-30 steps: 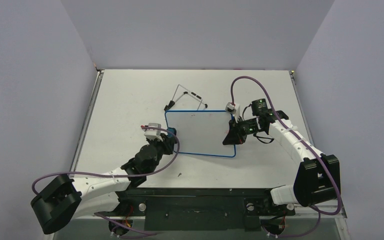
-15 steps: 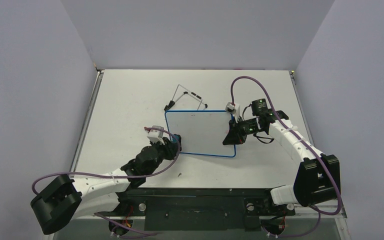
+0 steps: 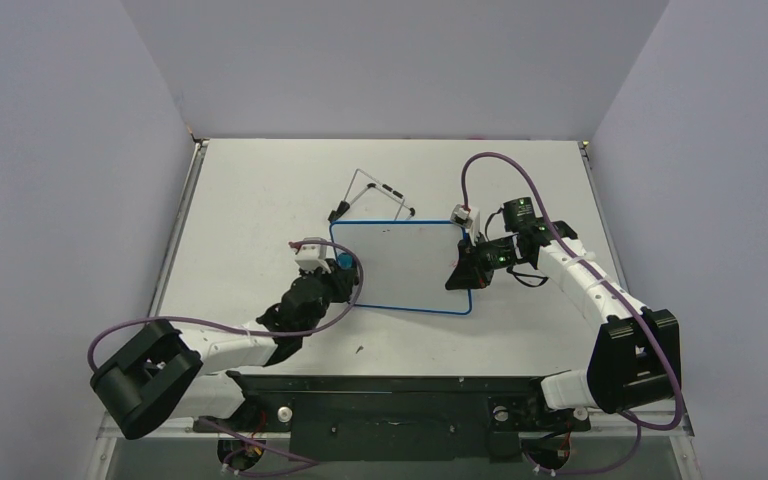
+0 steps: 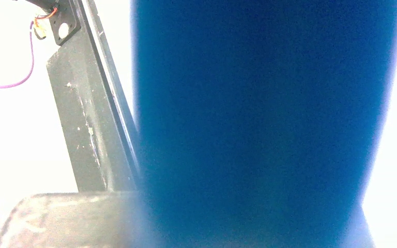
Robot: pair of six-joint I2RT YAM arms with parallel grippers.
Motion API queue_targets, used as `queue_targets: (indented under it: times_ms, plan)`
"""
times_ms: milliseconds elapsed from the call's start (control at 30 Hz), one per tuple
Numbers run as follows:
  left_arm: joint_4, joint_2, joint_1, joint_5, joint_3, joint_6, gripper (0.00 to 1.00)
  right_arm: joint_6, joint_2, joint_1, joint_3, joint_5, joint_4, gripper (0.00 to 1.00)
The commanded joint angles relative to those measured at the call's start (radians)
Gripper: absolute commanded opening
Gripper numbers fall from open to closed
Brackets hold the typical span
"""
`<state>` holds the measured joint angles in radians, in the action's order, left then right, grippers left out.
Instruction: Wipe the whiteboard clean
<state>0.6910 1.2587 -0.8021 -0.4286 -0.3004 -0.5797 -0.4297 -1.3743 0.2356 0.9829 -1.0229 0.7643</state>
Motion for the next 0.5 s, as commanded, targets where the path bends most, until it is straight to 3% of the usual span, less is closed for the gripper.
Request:
queue_targets:
  times_ms: [0, 267, 467]
  plan:
    - [0.180, 0.030, 0.080, 0.120, -0.022, -0.006, 0.00, -0.021, 0.033, 0.001, -0.004, 0.011, 0.016, 0.00]
    - [0.222, 0.036, 0.110, 0.152, -0.002, 0.016, 0.00, -0.021, 0.033, 0.004, -0.001, 0.004, 0.017, 0.00]
    - [0.195, 0.102, -0.017, 0.090, -0.112, 0.077, 0.00, -0.021, 0.035, 0.005, -0.002, 0.007, 0.017, 0.00]
